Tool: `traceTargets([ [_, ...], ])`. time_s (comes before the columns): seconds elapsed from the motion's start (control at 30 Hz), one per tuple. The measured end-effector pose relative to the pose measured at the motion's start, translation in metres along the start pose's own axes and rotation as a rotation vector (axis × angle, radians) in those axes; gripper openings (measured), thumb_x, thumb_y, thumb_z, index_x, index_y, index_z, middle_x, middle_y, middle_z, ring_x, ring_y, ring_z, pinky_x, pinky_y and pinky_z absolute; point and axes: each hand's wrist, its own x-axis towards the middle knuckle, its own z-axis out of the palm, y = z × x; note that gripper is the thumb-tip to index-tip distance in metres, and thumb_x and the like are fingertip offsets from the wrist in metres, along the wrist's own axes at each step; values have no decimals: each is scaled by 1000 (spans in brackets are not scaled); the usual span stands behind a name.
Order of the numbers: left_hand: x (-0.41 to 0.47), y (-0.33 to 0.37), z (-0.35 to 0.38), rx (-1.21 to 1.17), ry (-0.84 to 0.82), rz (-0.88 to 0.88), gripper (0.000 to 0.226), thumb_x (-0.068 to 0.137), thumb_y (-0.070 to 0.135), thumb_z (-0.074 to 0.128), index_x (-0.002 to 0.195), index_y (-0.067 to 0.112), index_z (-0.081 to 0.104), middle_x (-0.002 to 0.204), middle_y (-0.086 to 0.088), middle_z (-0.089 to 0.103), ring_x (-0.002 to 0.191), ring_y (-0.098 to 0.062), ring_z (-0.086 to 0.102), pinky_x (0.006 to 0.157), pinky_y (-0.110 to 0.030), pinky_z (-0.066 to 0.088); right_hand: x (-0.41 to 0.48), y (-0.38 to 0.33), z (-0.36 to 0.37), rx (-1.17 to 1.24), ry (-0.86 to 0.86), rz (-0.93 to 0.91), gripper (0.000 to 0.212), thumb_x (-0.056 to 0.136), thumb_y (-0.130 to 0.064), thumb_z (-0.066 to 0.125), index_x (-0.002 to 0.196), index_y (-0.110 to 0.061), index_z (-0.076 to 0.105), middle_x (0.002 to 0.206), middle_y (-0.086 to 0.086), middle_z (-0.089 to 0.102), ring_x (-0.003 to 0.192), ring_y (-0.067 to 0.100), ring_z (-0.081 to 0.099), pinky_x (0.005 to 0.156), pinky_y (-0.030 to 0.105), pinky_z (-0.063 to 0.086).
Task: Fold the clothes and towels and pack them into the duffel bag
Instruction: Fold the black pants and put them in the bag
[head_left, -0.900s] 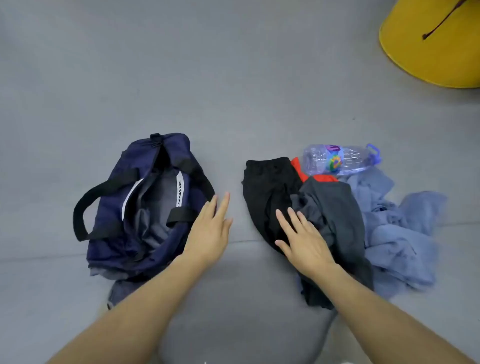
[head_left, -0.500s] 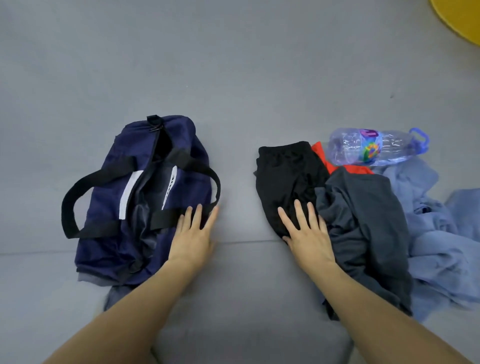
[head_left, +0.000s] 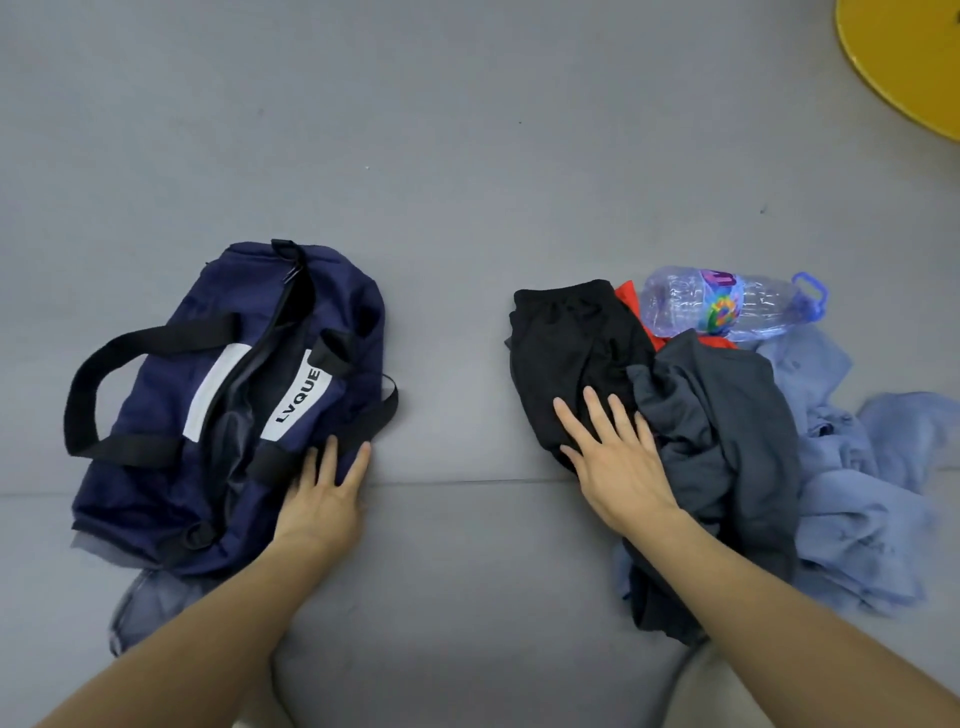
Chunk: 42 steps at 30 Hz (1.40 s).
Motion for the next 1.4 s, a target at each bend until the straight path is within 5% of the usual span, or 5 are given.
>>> traceTargets([
  [0.57, -98, 75, -231, -716, 545, 283, 72, 96, 18, 60, 159, 26, 25, 148, -2, 45, 127, -24, 49, 105, -34, 41, -38, -53, -295, 1477, 274, 26, 18, 103, -13, 46, 105, -11, 64, 98, -3, 67, 94, 7, 60, 89, 25, 45],
  [0.7, -146, 52, -270, -790, 666, 218, 17, 94, 16, 56, 103, 25, 66, 105, 6, 69, 103, -19, 62, 84, -30, 47, -61, -54, -334, 1803, 201, -43, 24, 100, -17, 51, 99, -24, 74, 108, 4, 71, 109, 22, 65, 99, 37, 47],
  [0.9, -222, 33, -312, -934, 717, 263, 7, 97, 31, 55, 94, 30, 62, 81, 11, 68, 79, -8, 63, 74, -32, 50, -90, -56, -356, 1241, 360, -36, 36, 97, -3, 48, 95, -34, 67, 97, -14, 72, 99, 9, 65, 94, 36, 51],
  [1.13, -291, 58, -338, -948, 648, 443, 18, 90, 21, 60, 102, 33, 53, 93, 7, 71, 88, -16, 66, 81, -42, 53, -148, -108, -385, 744, 274, -503, 80, 90, -32, 69, 149, -58, 21, 151, -33, 35, 136, -11, 35, 110, 18, 31],
  [1.4, -333, 51, -334, -977, 448, 519, 20, 91, 18, 56, 106, 29, 47, 101, 13, 70, 96, -13, 67, 83, -40, 55, -173, -121, -387, 494, 462, -575, 82, 95, -24, 61, 155, -49, 11, 128, -8, 54, 107, 20, 60, 85, 38, 52],
])
